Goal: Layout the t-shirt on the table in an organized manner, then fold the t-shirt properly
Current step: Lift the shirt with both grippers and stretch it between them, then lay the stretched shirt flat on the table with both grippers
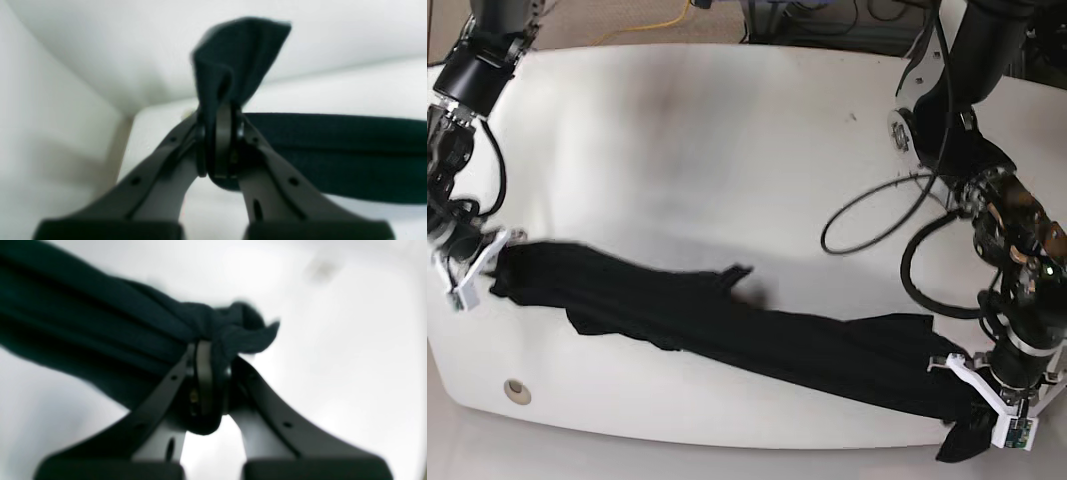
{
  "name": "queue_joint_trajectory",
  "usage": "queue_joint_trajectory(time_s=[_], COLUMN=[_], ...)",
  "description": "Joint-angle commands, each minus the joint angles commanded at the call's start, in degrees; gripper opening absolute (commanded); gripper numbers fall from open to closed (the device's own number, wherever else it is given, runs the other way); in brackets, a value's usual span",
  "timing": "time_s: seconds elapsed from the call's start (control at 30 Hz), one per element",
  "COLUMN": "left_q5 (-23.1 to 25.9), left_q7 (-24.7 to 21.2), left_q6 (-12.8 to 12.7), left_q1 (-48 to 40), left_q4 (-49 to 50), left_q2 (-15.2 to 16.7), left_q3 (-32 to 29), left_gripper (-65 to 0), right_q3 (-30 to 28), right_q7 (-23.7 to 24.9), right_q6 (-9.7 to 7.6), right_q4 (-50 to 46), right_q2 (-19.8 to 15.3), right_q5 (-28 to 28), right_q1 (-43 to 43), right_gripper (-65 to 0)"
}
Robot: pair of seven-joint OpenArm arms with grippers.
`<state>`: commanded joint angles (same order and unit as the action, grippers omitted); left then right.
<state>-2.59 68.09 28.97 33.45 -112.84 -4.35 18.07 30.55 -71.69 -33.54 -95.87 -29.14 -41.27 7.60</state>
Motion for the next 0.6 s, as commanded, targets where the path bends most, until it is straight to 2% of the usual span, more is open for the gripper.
queue_joint_trajectory(time_s=[0.13, 0.3, 0.37, 0.47, 0.6], left_q5=[-0.09, -0.09, 0.00, 0.00, 0.00], left_q7=[0.00, 0.09, 0.09, 0.09, -0.09], left_q6=[0.53, 7.30, 9.14, 10.46, 10.99], left_q1=[-8.44, -16.35, -18.46, -20.92, -23.47], left_q4=[-1.41, -1.76, -1.76, -1.76, -1.49], left_q2=[-0.97, -0.97, -1.49, -2.81, -3.43], left_q3=[3.16, 9.14, 11.25, 12.92, 13.19], left_gripper=[-65.0, -65.0, -65.0, -65.0, -65.0], right_q3=[2.37, 2.81, 2.81, 2.55, 2.37], right_q7=[-1.23, -2.20, -2.37, -2.37, -2.20], right_q6=[-0.70, -1.14, -1.14, -1.14, -1.14], right_q4=[-5.10, -12.57, -14.42, -16.09, -15.38], right_q2=[3.34, 5.98, 5.98, 5.98, 5.89], right_q5=[0.00, 0.00, 0.00, 0.00, 0.35], right_q1=[-8.53, -17.14, -19.69, -22.24, -22.51], right_gripper=[-65.0, -65.0, -65.0, -65.0, -65.0])
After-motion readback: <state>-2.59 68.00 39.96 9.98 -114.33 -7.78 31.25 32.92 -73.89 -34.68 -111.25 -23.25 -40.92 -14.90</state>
